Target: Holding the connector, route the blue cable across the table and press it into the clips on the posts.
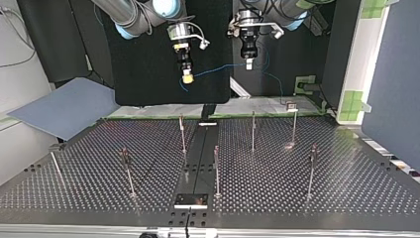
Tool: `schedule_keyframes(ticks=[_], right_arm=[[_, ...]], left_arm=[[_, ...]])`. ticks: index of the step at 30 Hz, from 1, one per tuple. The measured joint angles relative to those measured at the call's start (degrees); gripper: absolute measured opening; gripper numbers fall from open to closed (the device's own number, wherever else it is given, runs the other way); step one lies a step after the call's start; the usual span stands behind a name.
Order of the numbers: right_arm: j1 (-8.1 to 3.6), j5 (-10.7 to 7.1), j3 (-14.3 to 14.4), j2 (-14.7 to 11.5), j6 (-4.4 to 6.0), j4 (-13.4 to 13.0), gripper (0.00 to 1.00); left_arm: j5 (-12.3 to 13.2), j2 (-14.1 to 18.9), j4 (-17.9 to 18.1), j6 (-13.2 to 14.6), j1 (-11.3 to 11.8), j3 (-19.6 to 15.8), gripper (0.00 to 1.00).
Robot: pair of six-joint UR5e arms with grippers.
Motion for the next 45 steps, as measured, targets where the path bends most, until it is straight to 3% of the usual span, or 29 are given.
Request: schedule_keyframes(ticks=[35, 41, 45], right_arm=[[0.02, -0.02, -0.02, 0.03, -0.02, 0.02, 0.00], [1.58, -0.54, -0.83, 2.04, -1.52, 2.03, 0.00], [1.94, -0.61, -0.94, 3.97, -1.86, 3.95, 0.00]], left_arm=[[0.18, -1.05, -0.79, -0.09, 1.05, 0.00, 0.00], [0.18, -1.05, -0.79, -0.09, 1.05, 0.00, 0.00], [0.18, -1.05, -0.79, -0.09, 1.05, 0.00, 0.00]])
